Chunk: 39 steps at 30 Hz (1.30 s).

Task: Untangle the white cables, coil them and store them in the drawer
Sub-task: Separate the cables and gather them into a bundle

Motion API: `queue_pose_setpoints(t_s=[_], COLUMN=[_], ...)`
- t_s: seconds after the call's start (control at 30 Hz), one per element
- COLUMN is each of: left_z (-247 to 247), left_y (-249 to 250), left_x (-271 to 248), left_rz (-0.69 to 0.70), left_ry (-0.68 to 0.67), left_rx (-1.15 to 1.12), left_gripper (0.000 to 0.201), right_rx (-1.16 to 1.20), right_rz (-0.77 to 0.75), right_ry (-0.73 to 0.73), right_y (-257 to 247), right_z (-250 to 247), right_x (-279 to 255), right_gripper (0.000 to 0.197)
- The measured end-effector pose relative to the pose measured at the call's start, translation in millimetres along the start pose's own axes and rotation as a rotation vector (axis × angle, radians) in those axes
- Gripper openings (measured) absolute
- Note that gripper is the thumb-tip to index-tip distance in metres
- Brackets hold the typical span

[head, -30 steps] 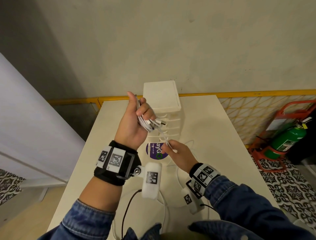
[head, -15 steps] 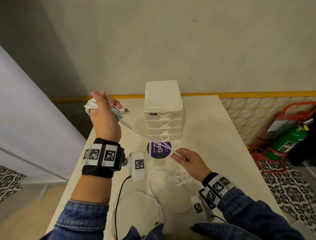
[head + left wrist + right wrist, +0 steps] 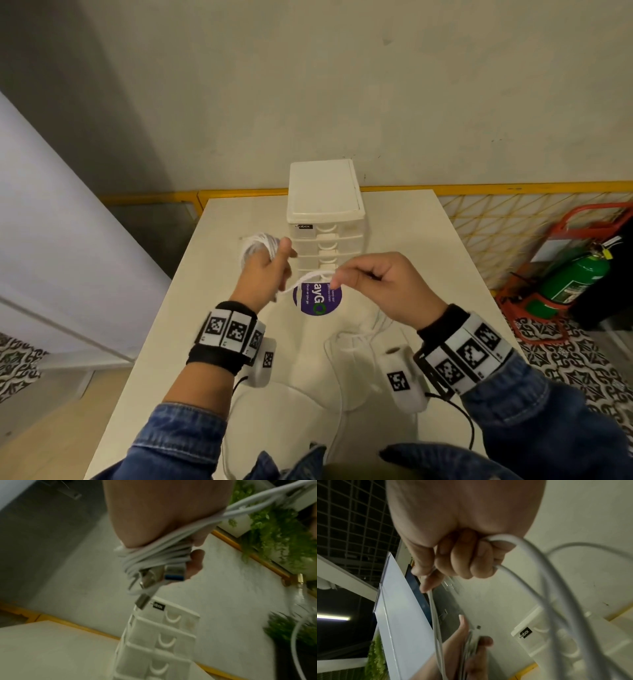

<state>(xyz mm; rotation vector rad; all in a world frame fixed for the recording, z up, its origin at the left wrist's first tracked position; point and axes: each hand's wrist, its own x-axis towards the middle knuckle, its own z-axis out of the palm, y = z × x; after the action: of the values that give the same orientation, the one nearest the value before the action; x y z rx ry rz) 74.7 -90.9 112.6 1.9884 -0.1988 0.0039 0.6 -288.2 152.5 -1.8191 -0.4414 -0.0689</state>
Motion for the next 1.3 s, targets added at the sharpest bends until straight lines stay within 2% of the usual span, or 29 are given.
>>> queue_pose_setpoints(t_s=[0.1, 0.17, 0.2, 0.27, 0.37, 0.53, 0.63, 0.73, 0.83, 0.93, 1.03, 1.1, 1.2, 1.3], left_z=[15.1, 22.4, 24.8, 28.0, 29.2, 28.6, 23.7, 11.1, -1.9, -13.2, -18.7, -18.8, -16.9, -16.7], left_y=[-1.3, 0.6, 2.0, 8.5, 22.5, 39.3, 47.3, 55.2, 55.5, 52.2, 48.9, 47.3, 45.1, 41.3], left_x=[-9.3, -14.9, -17.3, -21.6, -25.3, -22.7, -18.7, -11.6, -6.8, -4.6, -4.1, -4.2, -3.0, -0.4], left_rz=[-0.077, -0.116, -0.124, -0.111, -0.07, -0.024, 0.05, 0.084, 0.098, 0.116, 0.103, 0.095, 0.076, 0.026], left_ry=[-0.282, -0.446, -0.512, -0.6, -0.696, -0.746, -0.723, -0.644, -0.553, -0.468, -0.338, -0.246, -0.128, 0.016], left_rx=[-0.1, -0.205, -0.255, -0.32, -0.495, -0.802, -1.001, -1.199, -1.288, -1.325, -1.36, -1.363, -1.363, -1.31], left_gripper=[0.082, 0.092, 0.091, 0.073, 0.051, 0.044, 0.042, 0.044, 0.049, 0.051, 0.057, 0.057, 0.05, 0.036], right_rx=[-0.029, -0.054, -0.081, -0.17, -0.31, -0.119, -0.134, -0.18, -0.198, -0.126, -0.129, -0.19, -0.323, -0.319], right_rz=[-0.007, 0.026, 0.037, 0.046, 0.073, 0.122, 0.144, 0.223, 0.309, 0.342, 0.277, 0.27, 0.329, 0.335], right_ry=[0.128, 0.227, 0.266, 0.304, 0.236, 0.161, 0.14, 0.077, 0.033, 0.119, 0.227, 0.164, -0.062, -0.259], right_y=[1.2, 12.3, 19.0, 34.0, 54.8, 70.7, 89.8, 115.0, 127.1, 129.9, 128.0, 129.2, 133.0, 128.9], right_z=[-8.4, -17.5, -21.5, -28.1, -30.9, -14.8, -0.6, 9.9, 11.5, 3.2, -5.2, -2.4, 9.9, 24.4], right_x=[13.2, 22.3, 26.5, 32.8, 36.8, 31.1, 18.0, 1.1, -9.6, -12.4, -11.0, -10.5, -14.2, -20.6], right_gripper=[0.019, 0.02, 0.02, 0.017, 0.019, 0.028, 0.026, 0.019, 0.02, 0.022, 0.021, 0.02, 0.022, 0.027])
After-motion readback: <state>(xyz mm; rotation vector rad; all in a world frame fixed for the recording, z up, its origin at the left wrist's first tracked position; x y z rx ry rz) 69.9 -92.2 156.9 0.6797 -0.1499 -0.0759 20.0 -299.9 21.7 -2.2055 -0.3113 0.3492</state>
